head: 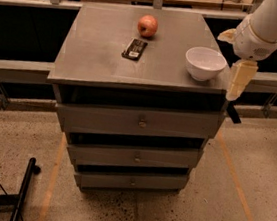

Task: Move white bowl near apple

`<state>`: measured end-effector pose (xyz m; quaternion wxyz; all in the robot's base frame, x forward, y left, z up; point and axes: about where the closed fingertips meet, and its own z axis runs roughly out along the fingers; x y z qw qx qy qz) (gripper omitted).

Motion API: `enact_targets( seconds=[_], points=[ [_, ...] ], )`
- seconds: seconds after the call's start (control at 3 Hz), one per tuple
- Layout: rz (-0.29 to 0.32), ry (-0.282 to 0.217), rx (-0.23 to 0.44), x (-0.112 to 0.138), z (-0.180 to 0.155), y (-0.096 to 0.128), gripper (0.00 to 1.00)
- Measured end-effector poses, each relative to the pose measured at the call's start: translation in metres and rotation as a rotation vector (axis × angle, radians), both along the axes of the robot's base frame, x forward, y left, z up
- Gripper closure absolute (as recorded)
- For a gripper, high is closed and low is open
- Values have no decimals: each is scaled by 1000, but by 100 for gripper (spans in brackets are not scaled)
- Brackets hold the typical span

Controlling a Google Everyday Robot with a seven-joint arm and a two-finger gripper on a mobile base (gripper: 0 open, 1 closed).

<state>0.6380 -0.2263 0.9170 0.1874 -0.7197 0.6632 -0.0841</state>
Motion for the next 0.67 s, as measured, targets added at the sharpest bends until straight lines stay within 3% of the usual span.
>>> enact_targets(
  seconds=[0.33, 0.67],
  points=[
    [22, 22, 19, 12, -18, 9, 0],
    [32, 49, 11, 20, -36, 11, 16]
  ],
)
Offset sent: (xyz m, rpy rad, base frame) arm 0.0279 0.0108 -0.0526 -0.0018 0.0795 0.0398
